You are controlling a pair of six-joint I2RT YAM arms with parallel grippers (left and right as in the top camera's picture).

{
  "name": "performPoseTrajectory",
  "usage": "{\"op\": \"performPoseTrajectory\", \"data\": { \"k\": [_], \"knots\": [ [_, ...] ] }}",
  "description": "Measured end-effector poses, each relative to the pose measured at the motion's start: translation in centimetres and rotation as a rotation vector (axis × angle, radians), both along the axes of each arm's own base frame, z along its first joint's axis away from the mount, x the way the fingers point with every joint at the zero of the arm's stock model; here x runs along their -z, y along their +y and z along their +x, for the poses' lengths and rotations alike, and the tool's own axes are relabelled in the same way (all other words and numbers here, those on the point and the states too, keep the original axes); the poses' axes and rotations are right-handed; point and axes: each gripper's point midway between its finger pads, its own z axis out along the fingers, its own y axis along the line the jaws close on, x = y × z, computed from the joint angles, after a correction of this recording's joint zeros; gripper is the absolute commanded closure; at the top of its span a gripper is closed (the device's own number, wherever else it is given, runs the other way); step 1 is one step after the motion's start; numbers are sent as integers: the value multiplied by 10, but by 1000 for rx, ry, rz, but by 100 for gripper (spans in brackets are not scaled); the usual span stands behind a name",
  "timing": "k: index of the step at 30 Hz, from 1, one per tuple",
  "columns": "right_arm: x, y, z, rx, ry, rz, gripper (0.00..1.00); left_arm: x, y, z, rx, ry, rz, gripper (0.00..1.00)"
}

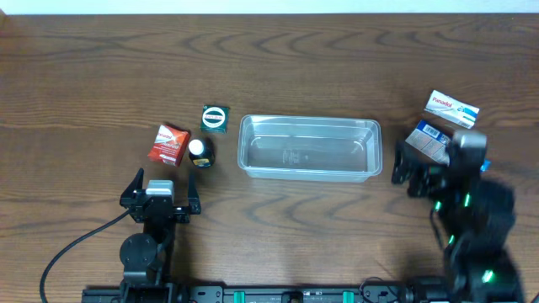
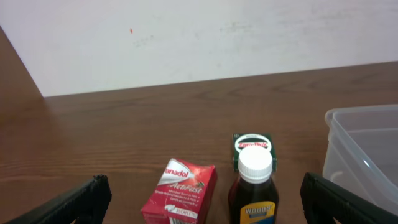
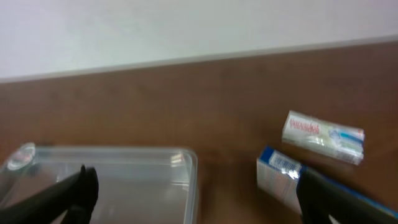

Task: Pack container
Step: 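Move the right gripper to the blue Kool Fever box and grasp it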

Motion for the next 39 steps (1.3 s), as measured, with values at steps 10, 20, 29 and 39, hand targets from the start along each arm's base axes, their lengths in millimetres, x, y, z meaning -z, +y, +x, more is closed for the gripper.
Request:
{"op": "performPoseTrajectory", "data": {
  "k": [10, 20, 29, 39],
  "knots": [
    [-47, 15, 73, -64, 310, 33, 1, 0, 0, 0, -1, 0, 0, 2],
    [1, 20, 77, -57, 517, 81, 1, 0, 0, 0, -1, 0, 0, 2],
    [39, -77, 27, 784, 696, 324, 1, 0, 0, 0, 0, 1, 0, 2],
    [79, -116, 28, 1169, 557, 568, 1, 0, 0, 0, 0, 1, 0, 2]
  ]
}}
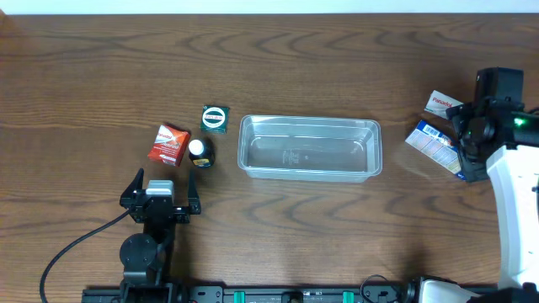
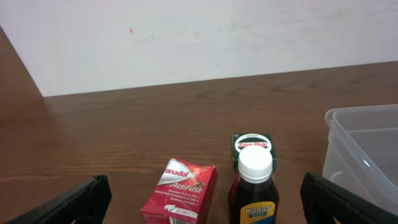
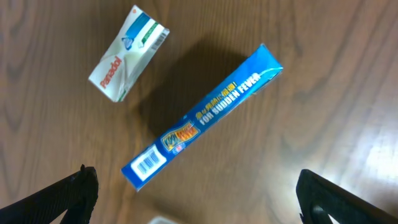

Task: Pack container
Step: 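Move the right gripper to the blue Kool Fever box and grasp it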

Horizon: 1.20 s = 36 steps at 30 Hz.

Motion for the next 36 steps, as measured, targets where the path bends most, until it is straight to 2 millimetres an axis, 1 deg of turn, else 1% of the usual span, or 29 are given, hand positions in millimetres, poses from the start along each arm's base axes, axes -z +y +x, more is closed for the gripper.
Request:
{"op": "performPoseTrajectory", "data": {
  "k": [6, 11, 15, 20, 21, 22, 23, 24, 26, 29, 32, 33, 36],
  "knots": [
    [29, -7, 12, 46, -29, 8, 1, 0, 0, 0, 0, 0, 0, 2],
    [46, -8, 17, 57, -20, 14, 1, 0, 0, 0, 0, 0, 0, 2],
    [60, -8, 21, 59, 11, 19, 1, 0, 0, 0, 0, 0, 0, 2],
    [80, -9, 22, 61, 65, 26, 4, 0, 0, 0, 0, 0, 0, 2],
    [84, -9, 23, 61, 73, 27, 7, 0, 0, 0, 0, 0, 0, 2],
    [87, -9, 23, 61, 82, 28, 12, 0, 0, 0, 0, 0, 0, 2],
    [92, -9, 23, 60, 95, 27, 19, 0, 0, 0, 0, 0, 0, 2],
    [95, -9, 23, 61, 101, 28, 28, 0, 0, 0, 0, 0, 0, 2],
    [102, -11, 22, 70, 121, 28, 39, 0, 0, 0, 0, 0, 0, 2],
    [107, -16, 18, 73, 145, 25, 50, 0, 0, 0, 0, 0, 0, 2],
    [108, -18, 17, 50, 158, 15, 61, 0, 0, 0, 0, 0, 0, 2],
    [108, -19, 17, 35, 164, 10, 63, 0, 0, 0, 0, 0, 0, 2],
    [108, -19, 18, -16, 178, -6, 75, 0, 0, 0, 0, 0, 0, 2]
  ]
}}
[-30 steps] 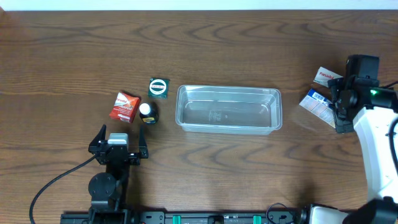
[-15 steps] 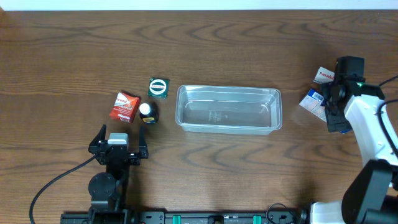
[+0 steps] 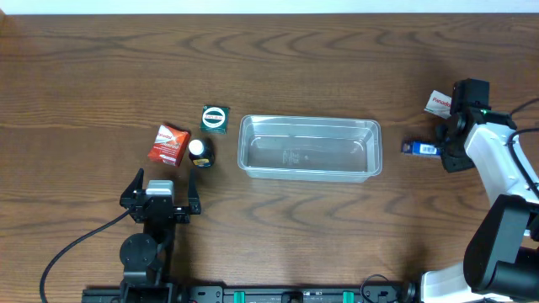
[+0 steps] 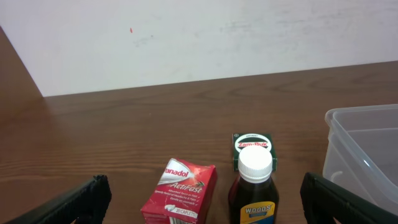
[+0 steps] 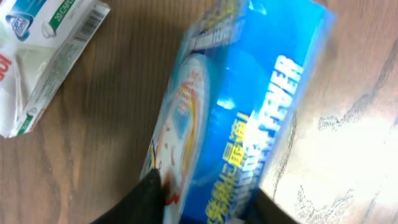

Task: Pack container
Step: 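Move the right gripper to the blue Kool Fever box and grasp it, then lift the blue box and carry it left over the clear container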

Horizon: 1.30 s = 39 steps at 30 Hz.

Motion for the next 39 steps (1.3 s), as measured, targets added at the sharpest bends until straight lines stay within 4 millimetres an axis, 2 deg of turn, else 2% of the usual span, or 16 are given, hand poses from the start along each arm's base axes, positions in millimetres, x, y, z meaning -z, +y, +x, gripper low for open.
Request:
{"op": "performPoseTrajectory", "data": {
  "k": [8, 13, 17, 20, 25, 33, 36, 39],
  "knots": [
    [-2, -1, 8, -211, 37, -43, 99, 0, 0, 0, 0, 0, 0, 2],
    [-4, 1, 12, -311, 47, -54, 98, 0, 0, 0, 0, 0, 0, 2],
    [-19, 5, 18, -394, 4, -60, 99, 0, 0, 0, 0, 0, 0, 2],
    [-41, 10, 21, -440, -60, -67, 99, 0, 0, 0, 0, 0, 0, 2],
    [-95, 32, 29, -565, -252, -59, 99, 0, 0, 0, 0, 0, 0, 2],
    [-187, 81, 14, -761, -584, -23, 99, 0, 0, 0, 0, 0, 0, 2],
    [-209, 101, 5, -830, -656, -25, 99, 0, 0, 0, 0, 0, 0, 2],
    [-223, 132, -3, -931, -708, -7, 99, 0, 0, 0, 0, 0, 0, 2]
  ]
}}
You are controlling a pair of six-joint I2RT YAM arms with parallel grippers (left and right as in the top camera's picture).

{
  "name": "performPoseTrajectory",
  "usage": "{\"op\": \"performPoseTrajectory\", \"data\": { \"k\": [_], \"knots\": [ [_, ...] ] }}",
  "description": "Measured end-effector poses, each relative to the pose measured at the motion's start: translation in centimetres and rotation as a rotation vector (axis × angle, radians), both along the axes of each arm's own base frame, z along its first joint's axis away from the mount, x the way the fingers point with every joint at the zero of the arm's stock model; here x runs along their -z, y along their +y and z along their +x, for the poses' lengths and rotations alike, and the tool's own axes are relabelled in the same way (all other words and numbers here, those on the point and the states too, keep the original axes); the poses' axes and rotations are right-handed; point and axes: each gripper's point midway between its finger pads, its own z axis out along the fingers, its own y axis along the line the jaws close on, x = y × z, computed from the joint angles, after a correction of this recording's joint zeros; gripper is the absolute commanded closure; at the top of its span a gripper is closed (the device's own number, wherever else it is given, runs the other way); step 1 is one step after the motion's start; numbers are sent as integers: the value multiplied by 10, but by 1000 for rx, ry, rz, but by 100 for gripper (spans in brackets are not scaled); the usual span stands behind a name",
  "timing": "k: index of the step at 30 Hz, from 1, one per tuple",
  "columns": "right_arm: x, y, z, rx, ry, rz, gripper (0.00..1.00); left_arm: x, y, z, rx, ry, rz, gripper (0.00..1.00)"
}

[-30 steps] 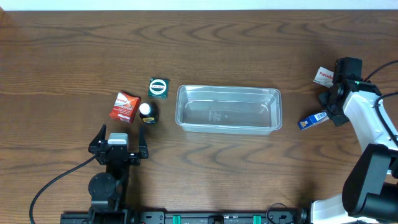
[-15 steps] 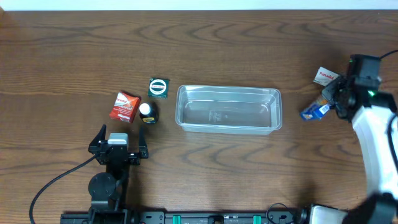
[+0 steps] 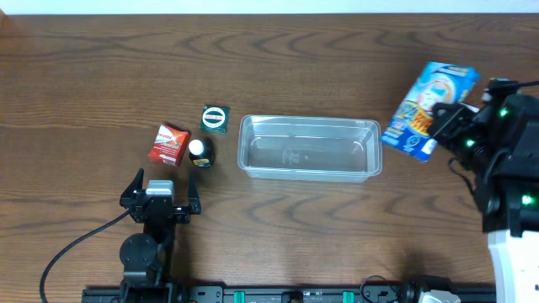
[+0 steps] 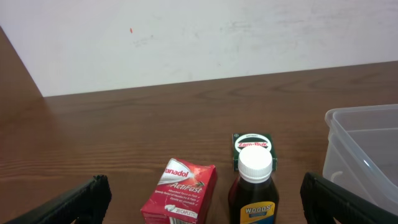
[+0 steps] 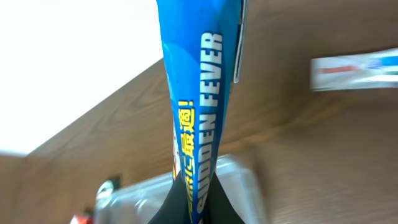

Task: Pack container
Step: 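Lift the blue box and carry it left over the clear container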

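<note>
The clear plastic container (image 3: 308, 148) sits mid-table. My right gripper (image 3: 442, 118) is shut on the blue fever-patch box (image 3: 429, 98), lifted in the air just right of the container's right end; the box (image 5: 199, 118) fills the right wrist view with the container (image 5: 186, 196) blurred below it. A white Panadol box (image 5: 357, 70) lies on the table beyond. My left gripper (image 3: 160, 195) stands open near the front edge, behind the red Panadol ActiFast box (image 4: 180, 191), the Woods syrup bottle (image 4: 254, 186) and the green Zam-Buk tin (image 4: 253, 148).
The red box (image 3: 169, 144), the bottle (image 3: 199, 151) and the green tin (image 3: 216, 118) cluster left of the container. The right arm's body (image 3: 514, 202) takes up the right side of the table. A white wall runs along the table's far edge.
My right gripper, then shut on the blue box down on the table, now holds it raised and turned, nearer the container's right end. The left arm has not moved.
My right gripper stood open near the container's right end, with the blue and white boxes beyond. Then it hung open over the blue box. Then it was shut on the box at the table. Now the box is lifted beside the container. The left arm stayed still.
</note>
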Motion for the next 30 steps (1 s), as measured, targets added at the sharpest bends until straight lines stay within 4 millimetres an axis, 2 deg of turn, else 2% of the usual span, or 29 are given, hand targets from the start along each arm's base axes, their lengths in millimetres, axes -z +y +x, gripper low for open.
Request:
{"op": "performPoseTrajectory", "data": {
  "k": [6, 12, 22, 30],
  "knots": [
    [-2, 60, -10, -210, -17, -28, 99, 0, 0, 0, 0, 0, 0, 2],
    [5, 95, -15, -300, -17, -112, 97, 0, 0, 0, 0, 0, 0, 2],
    [26, 121, -16, -334, 23, -221, 99, 0, 0, 0, 0, 0, 0, 2],
    [37, 134, -17, -386, 60, -205, 99, 0, 0, 0, 0, 0, 0, 2]
  ]
}}
